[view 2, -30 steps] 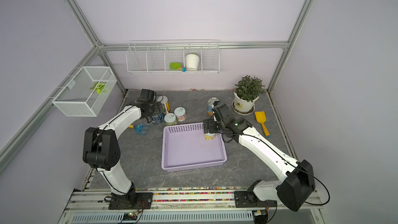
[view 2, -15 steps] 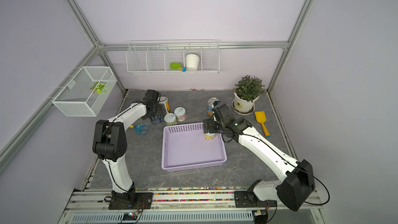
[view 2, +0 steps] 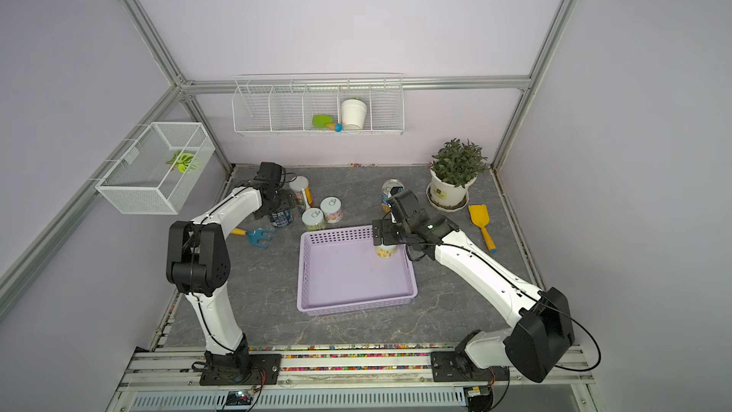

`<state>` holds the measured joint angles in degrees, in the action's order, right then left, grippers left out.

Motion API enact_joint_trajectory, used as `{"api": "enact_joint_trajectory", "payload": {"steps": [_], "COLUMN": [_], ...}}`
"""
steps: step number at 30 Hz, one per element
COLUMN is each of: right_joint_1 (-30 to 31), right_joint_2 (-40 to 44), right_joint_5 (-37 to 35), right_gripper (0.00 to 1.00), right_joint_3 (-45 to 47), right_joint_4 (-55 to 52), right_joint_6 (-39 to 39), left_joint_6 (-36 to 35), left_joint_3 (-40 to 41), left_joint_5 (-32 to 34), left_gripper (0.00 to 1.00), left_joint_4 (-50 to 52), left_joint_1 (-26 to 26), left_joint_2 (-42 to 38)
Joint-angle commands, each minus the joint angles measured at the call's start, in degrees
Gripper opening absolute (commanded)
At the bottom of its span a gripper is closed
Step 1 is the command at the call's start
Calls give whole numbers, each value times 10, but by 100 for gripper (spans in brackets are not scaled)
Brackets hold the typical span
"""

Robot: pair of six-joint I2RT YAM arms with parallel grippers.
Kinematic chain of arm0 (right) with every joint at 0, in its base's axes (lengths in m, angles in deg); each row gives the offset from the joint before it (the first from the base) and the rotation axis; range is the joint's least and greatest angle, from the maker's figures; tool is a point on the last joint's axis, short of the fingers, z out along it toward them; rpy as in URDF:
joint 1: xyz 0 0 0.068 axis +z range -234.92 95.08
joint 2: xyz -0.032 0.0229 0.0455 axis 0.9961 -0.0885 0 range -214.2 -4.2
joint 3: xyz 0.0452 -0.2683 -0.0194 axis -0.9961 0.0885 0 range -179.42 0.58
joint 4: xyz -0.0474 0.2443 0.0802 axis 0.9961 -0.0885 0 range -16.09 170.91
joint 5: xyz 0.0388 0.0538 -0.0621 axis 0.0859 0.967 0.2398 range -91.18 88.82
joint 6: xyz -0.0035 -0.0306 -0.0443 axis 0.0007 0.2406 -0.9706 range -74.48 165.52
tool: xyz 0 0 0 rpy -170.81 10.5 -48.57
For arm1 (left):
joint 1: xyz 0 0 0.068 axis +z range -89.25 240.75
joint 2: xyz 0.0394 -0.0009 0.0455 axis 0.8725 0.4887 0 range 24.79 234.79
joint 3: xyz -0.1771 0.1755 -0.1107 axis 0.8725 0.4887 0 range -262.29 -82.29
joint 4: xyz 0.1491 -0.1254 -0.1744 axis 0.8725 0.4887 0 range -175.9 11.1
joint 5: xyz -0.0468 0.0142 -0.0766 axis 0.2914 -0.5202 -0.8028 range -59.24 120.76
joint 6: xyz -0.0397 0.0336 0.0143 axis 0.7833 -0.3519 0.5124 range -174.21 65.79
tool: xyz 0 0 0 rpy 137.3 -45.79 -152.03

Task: Put the canned food in the basket
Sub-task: Pick up the canned food from the center of the board.

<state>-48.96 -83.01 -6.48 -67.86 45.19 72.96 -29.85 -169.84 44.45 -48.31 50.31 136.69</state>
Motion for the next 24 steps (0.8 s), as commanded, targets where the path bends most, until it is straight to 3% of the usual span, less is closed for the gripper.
{"api": "enact_joint_trajectory", "payload": {"steps": [1,7,17,21,24], "right_joint_1": [0,-1,0,0,0], "right_joint_2": [-2,-3,-9,-13,-14], "right_joint_5": [2,2,2,-1,-1], "right_gripper": [99,98,98,98,98], "right_joint_3": [-13,-13,-14,-15,-16], "right_joint_4": [-6,-7,-7,-8,-9], "right_joint_6": [5,4,4,3,3], "left_joint_6": [8,15,61,63,69], "left_joint_3": [-14,-12,44,32,16], "left_joint_5": [-15,-27,9,56,56], "left_gripper": [83,71,68,68,68], "left_joint_4": [-1,0,22,54,76], "left_joint_1": [10,16,0,-39,-59], "left_joint_2": [-3,-6,-132,-163,-179]}}
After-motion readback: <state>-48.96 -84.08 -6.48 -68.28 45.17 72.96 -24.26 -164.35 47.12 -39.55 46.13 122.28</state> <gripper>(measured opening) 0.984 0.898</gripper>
